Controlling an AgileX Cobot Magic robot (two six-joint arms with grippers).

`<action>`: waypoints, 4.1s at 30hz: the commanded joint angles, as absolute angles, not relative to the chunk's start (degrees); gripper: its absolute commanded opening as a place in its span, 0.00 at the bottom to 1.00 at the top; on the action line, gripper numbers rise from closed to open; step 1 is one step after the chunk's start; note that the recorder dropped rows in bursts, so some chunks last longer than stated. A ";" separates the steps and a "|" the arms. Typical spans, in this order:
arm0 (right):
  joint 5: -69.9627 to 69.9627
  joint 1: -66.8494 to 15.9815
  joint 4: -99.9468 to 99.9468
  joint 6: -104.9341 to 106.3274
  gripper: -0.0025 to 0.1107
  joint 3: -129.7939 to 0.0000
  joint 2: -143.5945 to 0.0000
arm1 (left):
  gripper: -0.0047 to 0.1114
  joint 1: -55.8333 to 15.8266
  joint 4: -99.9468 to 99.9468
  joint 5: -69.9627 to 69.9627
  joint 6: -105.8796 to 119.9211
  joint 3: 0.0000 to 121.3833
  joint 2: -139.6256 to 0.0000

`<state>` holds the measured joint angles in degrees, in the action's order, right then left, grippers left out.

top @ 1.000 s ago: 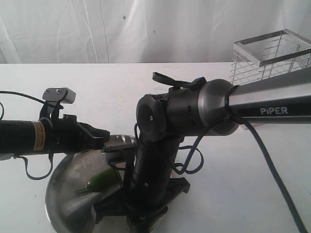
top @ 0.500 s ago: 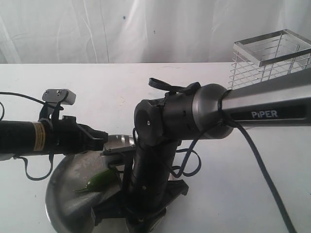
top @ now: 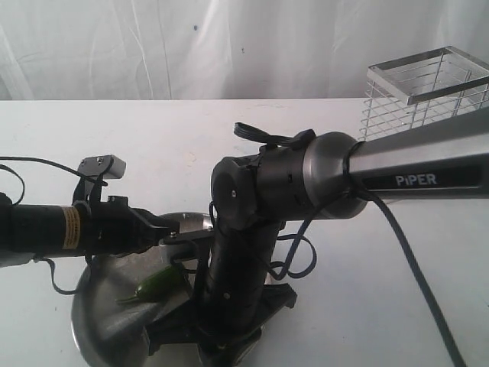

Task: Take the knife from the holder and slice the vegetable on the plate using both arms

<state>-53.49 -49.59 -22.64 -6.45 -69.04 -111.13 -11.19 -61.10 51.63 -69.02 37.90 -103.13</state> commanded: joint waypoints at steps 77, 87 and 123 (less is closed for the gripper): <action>-54.63 -49.73 -12.67 -7.86 0.02 -68.60 -111.54 | 0.04 -14.03 -69.91 37.55 -71.93 37.31 -105.44; -59.71 -49.62 -8.09 -7.96 0.02 -68.60 -111.54 | 0.04 -14.03 -73.10 39.05 -75.16 37.31 -110.09; -57.99 -49.62 -5.15 -9.09 0.02 -68.60 -106.65 | 0.04 -9.70 -56.28 65.87 -64.21 37.43 -96.94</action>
<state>-58.56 -49.93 -6.12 -8.92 -68.81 -109.20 -12.05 -56.59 65.30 -64.34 37.76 -99.62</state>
